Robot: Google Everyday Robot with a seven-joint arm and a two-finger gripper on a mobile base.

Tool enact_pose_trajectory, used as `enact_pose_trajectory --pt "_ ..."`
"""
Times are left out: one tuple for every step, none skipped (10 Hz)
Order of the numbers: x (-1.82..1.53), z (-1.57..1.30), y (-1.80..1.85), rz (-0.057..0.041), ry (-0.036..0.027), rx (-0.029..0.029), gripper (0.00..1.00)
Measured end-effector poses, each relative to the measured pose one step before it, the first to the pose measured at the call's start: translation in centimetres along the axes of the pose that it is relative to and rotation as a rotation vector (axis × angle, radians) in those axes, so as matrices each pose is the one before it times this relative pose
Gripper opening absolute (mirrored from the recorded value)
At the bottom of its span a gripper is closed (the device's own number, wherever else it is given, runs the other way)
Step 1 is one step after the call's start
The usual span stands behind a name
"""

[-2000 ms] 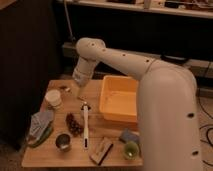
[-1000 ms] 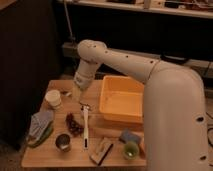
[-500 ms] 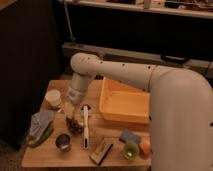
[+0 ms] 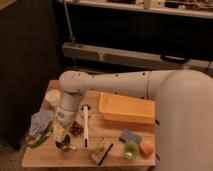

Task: Place fork in metal cup

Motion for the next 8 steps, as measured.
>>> enact_pose_trajectory --pt "0.289 0.166 0.667 0.00305 0.01712 -0.00614 0.0" --pt "0.231 -0.003 0.088 0.0054 0.00602 -0.00136 0.0" --pt "0.457 -0.228 -0.156 0.00692 -0.00126 0.0075 0.0" --pt "0.244 -0.206 -0.202 -0.00091 -0.01011 0.01363 0.0" --pt "-0.064 -0.381 -0.269 -0.01183 -0.02459 0.02207 0.0" --pt "-0.201 -0.512 -0.344 -0.01759 -0.02517 0.02567 0.0" --pt "-0.208 -0.447 -0.29 -0.0127 -0.01602 0.0169 0.0" --pt "-0.525 -0.532 -0.186 -0.01909 -0.01701 0.01454 0.0"
